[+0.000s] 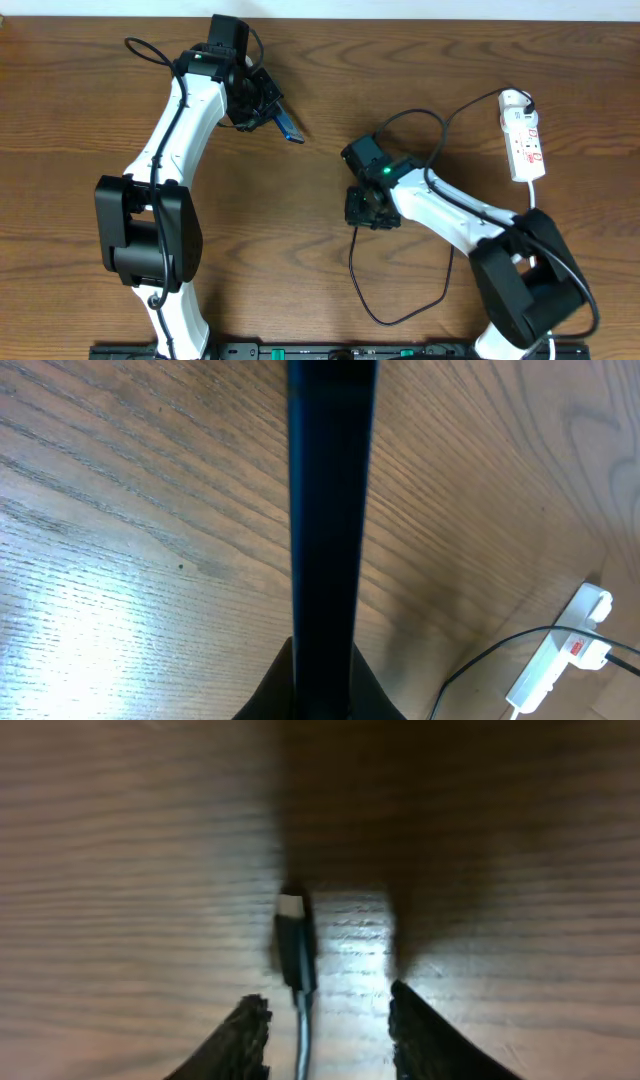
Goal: Plug charger to phone and switch on socket
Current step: 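Lower the right gripper and grasp the black USB-C cable plug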
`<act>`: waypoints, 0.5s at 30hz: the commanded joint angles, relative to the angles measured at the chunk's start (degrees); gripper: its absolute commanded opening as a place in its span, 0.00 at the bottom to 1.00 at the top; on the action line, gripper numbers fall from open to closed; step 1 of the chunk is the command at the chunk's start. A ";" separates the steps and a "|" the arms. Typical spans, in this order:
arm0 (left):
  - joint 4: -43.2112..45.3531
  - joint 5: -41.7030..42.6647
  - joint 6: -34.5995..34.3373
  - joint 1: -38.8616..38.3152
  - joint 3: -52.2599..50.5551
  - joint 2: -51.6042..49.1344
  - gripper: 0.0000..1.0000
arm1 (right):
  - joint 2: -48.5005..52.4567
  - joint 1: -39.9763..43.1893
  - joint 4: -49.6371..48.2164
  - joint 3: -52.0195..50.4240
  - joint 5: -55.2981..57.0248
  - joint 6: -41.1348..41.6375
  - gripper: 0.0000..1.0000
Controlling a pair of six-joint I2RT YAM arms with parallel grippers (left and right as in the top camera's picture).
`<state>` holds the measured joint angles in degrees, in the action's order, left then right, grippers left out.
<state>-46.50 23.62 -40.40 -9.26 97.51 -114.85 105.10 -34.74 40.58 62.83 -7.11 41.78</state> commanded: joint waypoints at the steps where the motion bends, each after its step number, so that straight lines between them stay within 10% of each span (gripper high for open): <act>1: -0.17 -0.13 0.98 0.13 0.26 1.81 0.07 | 1.53 -0.17 -0.09 -0.44 -1.57 0.39 0.34; 15: -0.17 -0.13 0.98 0.13 0.26 1.81 0.07 | 1.53 -0.17 -1.09 -0.44 -2.71 0.37 0.16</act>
<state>-46.52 23.62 -40.40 -9.26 97.51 -114.85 106.06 -34.74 39.72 62.81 -9.47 41.85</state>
